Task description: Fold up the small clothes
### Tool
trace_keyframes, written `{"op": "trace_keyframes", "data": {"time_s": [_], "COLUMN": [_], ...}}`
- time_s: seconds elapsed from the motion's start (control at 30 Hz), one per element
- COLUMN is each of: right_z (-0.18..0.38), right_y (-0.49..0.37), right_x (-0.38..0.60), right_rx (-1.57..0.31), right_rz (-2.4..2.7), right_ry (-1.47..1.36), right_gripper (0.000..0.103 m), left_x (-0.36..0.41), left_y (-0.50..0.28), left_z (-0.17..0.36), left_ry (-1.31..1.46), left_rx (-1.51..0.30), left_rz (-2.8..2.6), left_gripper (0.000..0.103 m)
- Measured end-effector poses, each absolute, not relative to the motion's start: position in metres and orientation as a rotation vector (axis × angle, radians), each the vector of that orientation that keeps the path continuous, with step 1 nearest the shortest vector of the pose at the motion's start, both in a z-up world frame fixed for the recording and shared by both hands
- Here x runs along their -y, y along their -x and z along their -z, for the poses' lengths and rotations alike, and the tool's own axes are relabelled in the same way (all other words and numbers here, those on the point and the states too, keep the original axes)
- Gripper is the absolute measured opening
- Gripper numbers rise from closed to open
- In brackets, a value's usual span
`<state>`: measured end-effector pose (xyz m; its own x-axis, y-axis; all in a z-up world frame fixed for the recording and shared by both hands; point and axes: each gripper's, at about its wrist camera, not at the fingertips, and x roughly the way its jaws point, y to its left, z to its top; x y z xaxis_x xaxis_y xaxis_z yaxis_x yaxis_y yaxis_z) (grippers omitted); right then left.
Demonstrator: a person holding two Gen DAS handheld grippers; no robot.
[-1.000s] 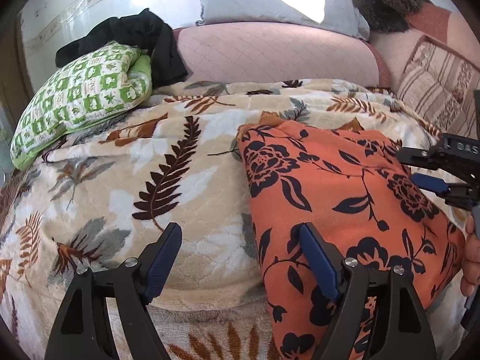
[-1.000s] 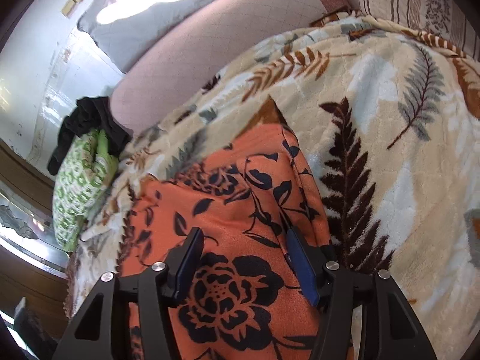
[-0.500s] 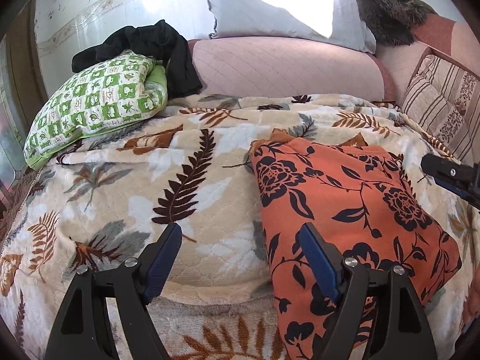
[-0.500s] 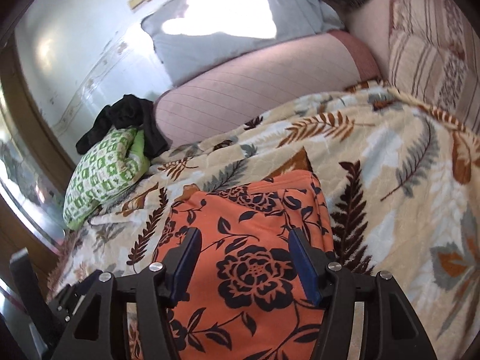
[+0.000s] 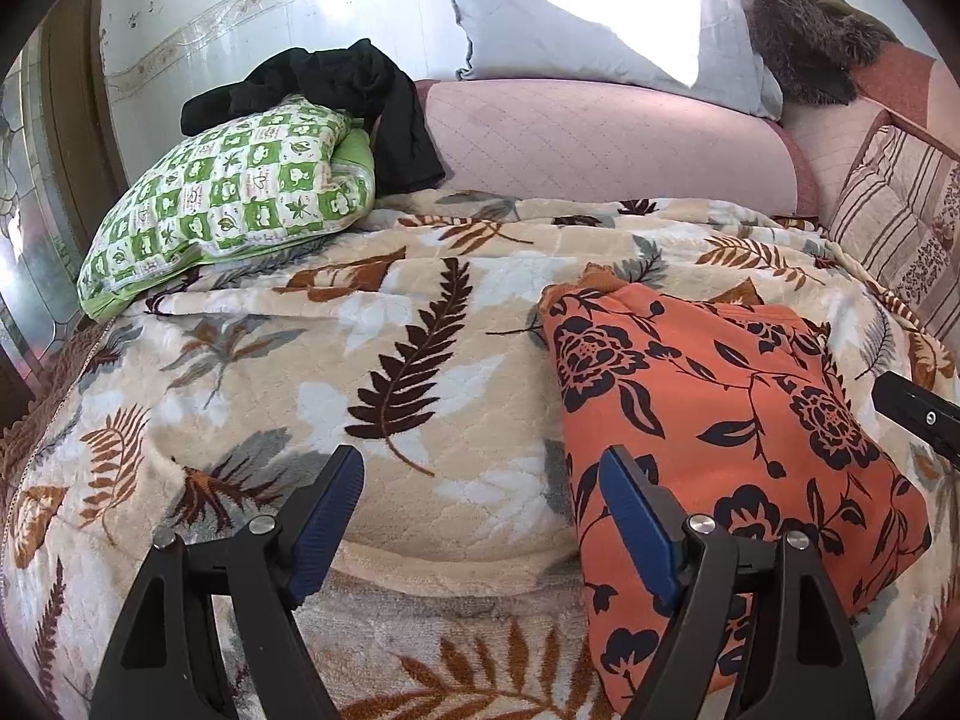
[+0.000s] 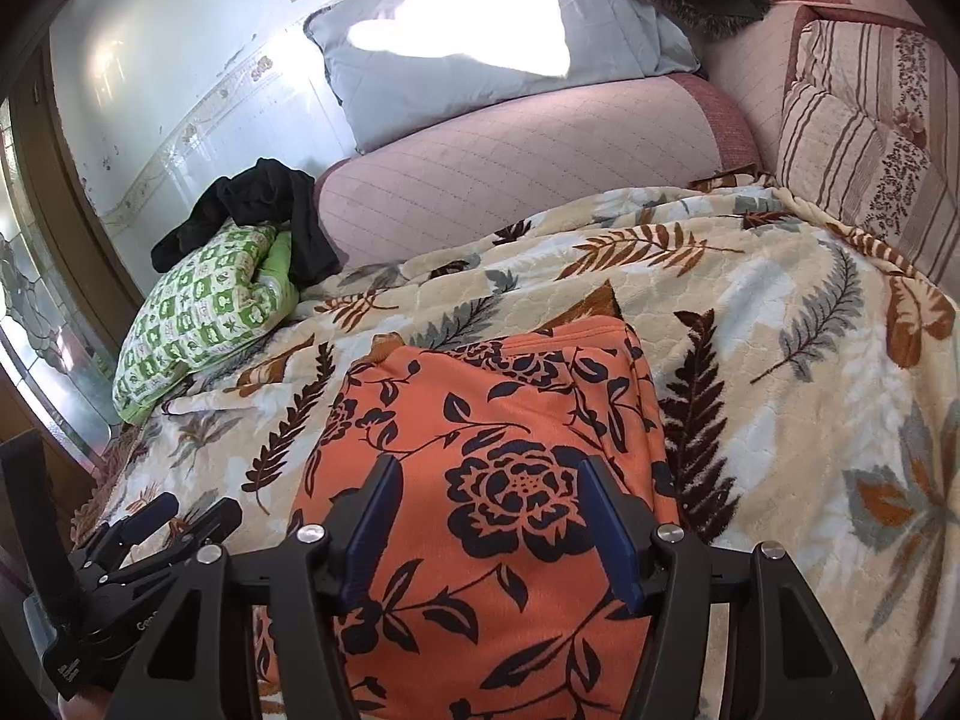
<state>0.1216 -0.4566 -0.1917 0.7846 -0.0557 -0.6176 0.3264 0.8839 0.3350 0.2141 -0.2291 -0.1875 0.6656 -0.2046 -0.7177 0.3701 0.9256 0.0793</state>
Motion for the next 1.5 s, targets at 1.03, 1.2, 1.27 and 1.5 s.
{"op": "trace_keyframes", "data": {"time_s": [1.03,1.2,1.27,1.5], "right_z": [0.196,0.201,0.202,0.209], "right_y": [-0.094,-0.091,-0.091,-0.097], "right_x": [0.466,0.482,0.487,0.504], "right_rx": [-0.642,-0.647,-0.649,-0.659], "right_rz": [0.263,0.283,0.291,0.316], "right_ry": [-0.427,-0.471,-0.483,-0.524], "right_gripper": [0.064,0.064,0.064,0.064], "left_x": [0.236,0.243,0.246,0.254], "left_y": [-0.196,-0.196,-0.196,-0.205], "left_z": [0.184,0.188,0.19,0.195], "left_ry": [-0.256,-0.271,-0.277,-0.286], "left_rx": [-0.808,-0.814,-0.817,-0.827], "left_rz": [0.273,0.285,0.288,0.294], "left_gripper": [0.082,0.082,0.082,0.082]}}
